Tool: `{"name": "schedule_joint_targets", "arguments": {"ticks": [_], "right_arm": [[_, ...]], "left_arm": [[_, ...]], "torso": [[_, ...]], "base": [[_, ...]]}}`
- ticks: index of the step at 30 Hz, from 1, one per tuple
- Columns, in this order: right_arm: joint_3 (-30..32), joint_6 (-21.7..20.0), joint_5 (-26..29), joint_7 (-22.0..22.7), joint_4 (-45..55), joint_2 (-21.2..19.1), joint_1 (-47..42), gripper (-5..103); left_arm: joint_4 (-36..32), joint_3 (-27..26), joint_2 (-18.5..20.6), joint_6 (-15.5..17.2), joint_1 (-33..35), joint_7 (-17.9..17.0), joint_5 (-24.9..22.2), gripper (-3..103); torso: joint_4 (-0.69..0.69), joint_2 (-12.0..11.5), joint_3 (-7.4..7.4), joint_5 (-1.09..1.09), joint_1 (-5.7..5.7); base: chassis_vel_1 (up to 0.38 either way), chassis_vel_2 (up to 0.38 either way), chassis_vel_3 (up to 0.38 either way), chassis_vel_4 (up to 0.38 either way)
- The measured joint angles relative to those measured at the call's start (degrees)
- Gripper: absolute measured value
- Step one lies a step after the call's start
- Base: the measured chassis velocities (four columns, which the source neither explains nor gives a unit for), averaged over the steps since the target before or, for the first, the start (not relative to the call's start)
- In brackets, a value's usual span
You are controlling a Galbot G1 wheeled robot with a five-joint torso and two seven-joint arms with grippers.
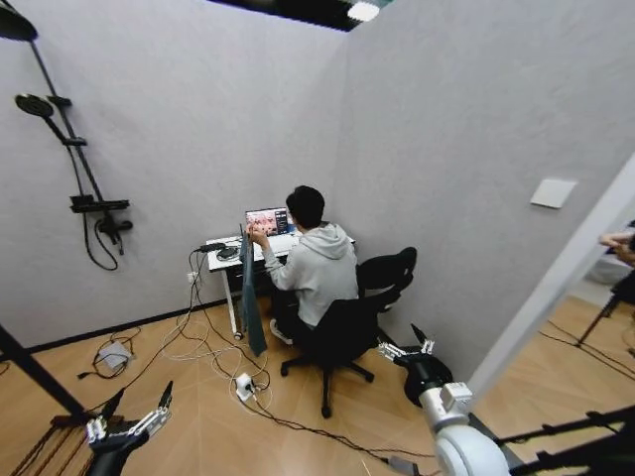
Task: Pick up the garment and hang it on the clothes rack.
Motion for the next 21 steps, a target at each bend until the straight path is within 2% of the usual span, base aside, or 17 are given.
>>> {"name": "schedule_joint_targets", "arguments": {"ticks": [21], "right_arm": [[-0.91,1.87,0.62,-0.06,-3.41,-1.51,0.89,100]], "left_arm": [[0.0,0.0,0.0,0.0,0.0,-0.02,0.0,100]], "torso": [[-0.04,0.01,0.0,0.02,-0.01]], "base": [[0.152,-0.149,-0.155,0.148]]}}
